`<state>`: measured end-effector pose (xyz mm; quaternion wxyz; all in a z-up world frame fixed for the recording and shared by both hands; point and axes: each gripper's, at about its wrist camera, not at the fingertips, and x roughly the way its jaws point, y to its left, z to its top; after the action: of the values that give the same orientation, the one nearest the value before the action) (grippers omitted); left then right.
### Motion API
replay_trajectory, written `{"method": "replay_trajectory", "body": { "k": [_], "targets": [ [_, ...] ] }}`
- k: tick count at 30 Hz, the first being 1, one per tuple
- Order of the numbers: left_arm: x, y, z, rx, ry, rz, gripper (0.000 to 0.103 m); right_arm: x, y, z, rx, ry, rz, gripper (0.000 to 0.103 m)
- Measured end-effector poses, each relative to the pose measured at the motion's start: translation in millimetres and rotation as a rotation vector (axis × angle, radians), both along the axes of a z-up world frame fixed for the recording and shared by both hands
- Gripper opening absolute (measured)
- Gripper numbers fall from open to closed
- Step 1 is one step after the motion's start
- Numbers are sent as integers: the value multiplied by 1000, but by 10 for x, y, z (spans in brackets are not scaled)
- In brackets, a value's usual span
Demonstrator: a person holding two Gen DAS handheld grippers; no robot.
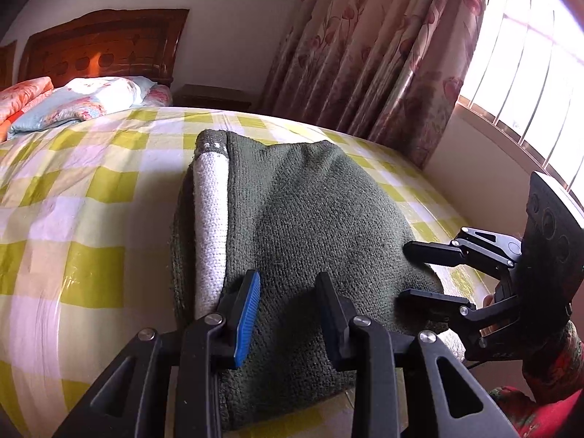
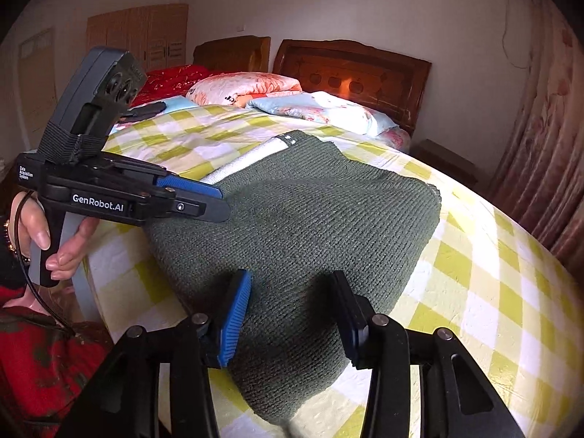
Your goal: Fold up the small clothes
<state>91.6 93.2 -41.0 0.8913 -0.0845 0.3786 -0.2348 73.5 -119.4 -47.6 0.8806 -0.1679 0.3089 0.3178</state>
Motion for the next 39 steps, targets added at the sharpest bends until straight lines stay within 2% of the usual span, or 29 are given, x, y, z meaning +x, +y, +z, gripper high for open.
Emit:
{"method": "replay_trajectory", "body": {
  "k": [4, 6, 8, 10, 12, 13, 14, 15, 17, 18, 21, 23, 25, 26, 27, 28, 30, 32, 35, 37, 39],
  "targets": [
    [-61, -32, 33, -6, 15, 23, 31, 111, -127, 25, 33, 69, 52, 103],
    [-41, 13, 103, -29, 24, 49, 31, 129, -110, 95, 31, 88, 24, 103],
    [-20, 75, 187, -64, 14, 78, 32, 49, -10, 201, 9, 21, 0, 103],
    [18, 99, 204, -66, 7, 94, 32, -67, 94, 266, 16, -54, 2, 103],
    [100, 69, 136, -35, 34, 81, 32, -118, 215, 156, 10, -24, 38, 103],
    [133, 50, 110, -22, 37, 72, 32, -136, 300, 22, -49, -18, 55, 103],
    [161, 37, 106, -9, 37, 66, 32, -191, 356, -57, -99, -71, 62, 103],
    [180, 22, 128, 2, 37, 61, 32, -221, 369, -48, -107, -94, 64, 103],
    [219, -9, 236, 12, 21, 46, 32, -158, 315, 96, -63, -39, 54, 103],
    [253, -27, 312, 15, 5, 40, 32, -129, 261, 193, -33, -43, 54, 103],
    [460, -114, 519, -1, -24, 24, 35, 108, 82, 400, 12, -78, -10, 103],
    [692, -179, 521, -23, -4, 24, 37, 363, -22, 413, 39, -65, -53, 103],
    [915, -236, 357, 28, 40, 67, 38, 623, -106, 281, 79, 7, -69, 103],
    [1018, -232, 209, 55, 93, 96, 37, 734, -130, 152, 96, 80, -47, 103],
    [1079, -183, 66, 32, 141, 100, 34, 783, -159, 56, 110, 94, -35, 103],
    [1069, -103, 21, -30, 134, 95, 33, 770, -206, 22, 146, 72, -20, 103],
    [1040, 19, 57, -88, 154, 109, 33, 791, -244, 51, 166, 102, -25, 103],
    [1045, 64, 158, -97, 164, 129, 33, 792, -202, 161, 127, 82, -32, 103],
    [1086, 40, 378, -87, 130, 157, 33, 895, -167, 293, 87, 20, -35, 103],
    [1162, -25, 473, -59, 105, 157, 34, 1101, -176, 332, 105, 31, -62, 103],
    [1302, -92, 419, -26, 131, 160, 35, 1342, -188, 293, 131, 76, -92, 103]
  ]
}}
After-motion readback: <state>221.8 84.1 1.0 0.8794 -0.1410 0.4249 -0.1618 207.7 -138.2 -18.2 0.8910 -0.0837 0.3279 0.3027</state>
